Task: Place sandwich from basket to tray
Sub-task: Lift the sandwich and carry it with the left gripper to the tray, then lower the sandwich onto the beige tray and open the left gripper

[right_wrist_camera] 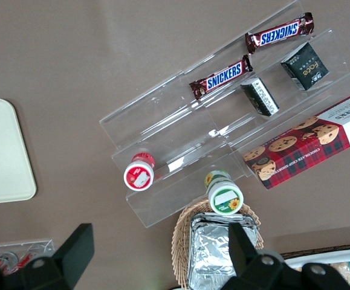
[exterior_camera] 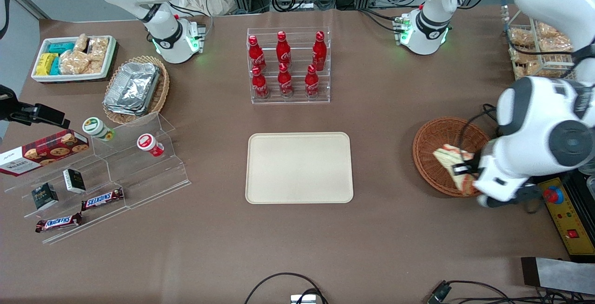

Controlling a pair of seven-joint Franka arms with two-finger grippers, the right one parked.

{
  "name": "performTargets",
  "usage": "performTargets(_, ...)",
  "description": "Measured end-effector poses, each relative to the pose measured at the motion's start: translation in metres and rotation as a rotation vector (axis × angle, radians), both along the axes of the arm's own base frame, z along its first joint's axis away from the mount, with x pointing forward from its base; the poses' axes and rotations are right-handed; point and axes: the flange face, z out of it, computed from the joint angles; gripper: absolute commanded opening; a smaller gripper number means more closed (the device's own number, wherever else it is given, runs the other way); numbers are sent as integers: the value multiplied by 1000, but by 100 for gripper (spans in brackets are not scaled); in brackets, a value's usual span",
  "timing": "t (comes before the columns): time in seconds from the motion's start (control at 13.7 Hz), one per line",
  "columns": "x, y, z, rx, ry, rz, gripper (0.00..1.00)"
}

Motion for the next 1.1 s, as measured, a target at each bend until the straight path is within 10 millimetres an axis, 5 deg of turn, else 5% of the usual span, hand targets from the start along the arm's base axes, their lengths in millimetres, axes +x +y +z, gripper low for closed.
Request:
performTargets(0.22,-5,-112,-26,-22,10,-155,0)
performTargets(0.44,-9,-197,-84,-66,15,-247,0)
performTargets(0.66,-17,-245,-155,-114,24,-250,0)
performTargets(0.88,-29,-270,-198,-131,40,-241,0)
performTargets(0.95,-32,-273,-205,-128,50,-246,14)
performTargets(1.02,-35,-274,-211,-125,59,-248,83)
performTargets(1.1,-35,-273,-213,-122,63,-248,100)
